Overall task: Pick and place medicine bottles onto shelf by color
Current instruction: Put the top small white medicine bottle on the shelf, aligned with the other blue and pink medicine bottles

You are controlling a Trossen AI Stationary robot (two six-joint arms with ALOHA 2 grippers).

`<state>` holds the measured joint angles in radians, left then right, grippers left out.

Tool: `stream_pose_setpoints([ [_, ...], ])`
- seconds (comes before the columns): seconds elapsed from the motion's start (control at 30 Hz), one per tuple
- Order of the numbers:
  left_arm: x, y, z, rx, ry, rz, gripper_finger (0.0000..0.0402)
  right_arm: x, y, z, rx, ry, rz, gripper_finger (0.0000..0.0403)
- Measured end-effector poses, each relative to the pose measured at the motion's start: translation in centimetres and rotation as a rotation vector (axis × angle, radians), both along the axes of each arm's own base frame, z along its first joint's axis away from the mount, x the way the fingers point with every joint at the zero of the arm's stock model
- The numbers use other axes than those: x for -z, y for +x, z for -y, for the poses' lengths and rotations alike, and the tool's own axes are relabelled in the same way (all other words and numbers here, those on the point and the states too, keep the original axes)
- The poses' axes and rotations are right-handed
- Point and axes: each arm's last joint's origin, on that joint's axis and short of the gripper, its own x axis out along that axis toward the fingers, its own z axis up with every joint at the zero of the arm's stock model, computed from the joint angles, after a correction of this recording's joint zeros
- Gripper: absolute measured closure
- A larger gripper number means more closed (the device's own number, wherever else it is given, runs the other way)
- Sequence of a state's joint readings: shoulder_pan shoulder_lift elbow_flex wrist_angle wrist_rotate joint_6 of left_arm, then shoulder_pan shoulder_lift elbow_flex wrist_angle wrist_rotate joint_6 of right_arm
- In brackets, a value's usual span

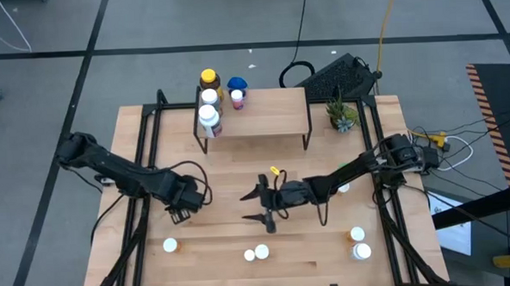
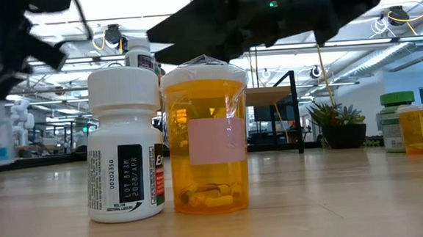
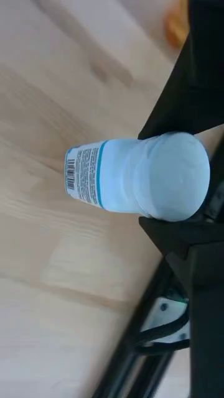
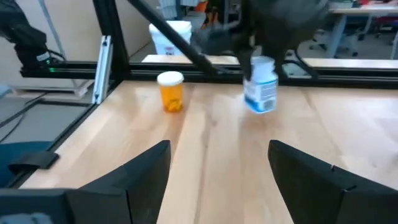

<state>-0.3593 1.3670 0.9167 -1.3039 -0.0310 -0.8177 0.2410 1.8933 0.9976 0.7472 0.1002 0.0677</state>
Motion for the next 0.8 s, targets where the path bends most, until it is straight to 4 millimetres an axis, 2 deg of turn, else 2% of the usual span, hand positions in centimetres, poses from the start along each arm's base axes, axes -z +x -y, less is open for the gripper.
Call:
stream_pose_setpoints([
  [0.17, -2.6, 2.1, 0.8, 0.05, -0.008, 0.194, 0.0207, 0.7, 1.1, -0.1, 0.005, -0.001, -0.005, 0.0121],
  [0.37, -4.2, 5.4, 2.8, 0.227, -0.088, 0.45, 0.0214, -0.2, 3.1, 0.3, 0.013, 0.046, 0.016, 0.0105],
  [0.67, -4.0, 9.7, 4.3, 0.402, -0.039, 0.424, 0.0205, -0.2, 3.5, 0.4, 0.011, 0.05, -0.045, 0.0098],
  [0.8, -4.3, 11.0, 4.4, 0.433, -0.028, 0.431, 0.0205, 0.5, 3.5, 0.3, -0.019, 0.082, -0.083, 0.0098],
])
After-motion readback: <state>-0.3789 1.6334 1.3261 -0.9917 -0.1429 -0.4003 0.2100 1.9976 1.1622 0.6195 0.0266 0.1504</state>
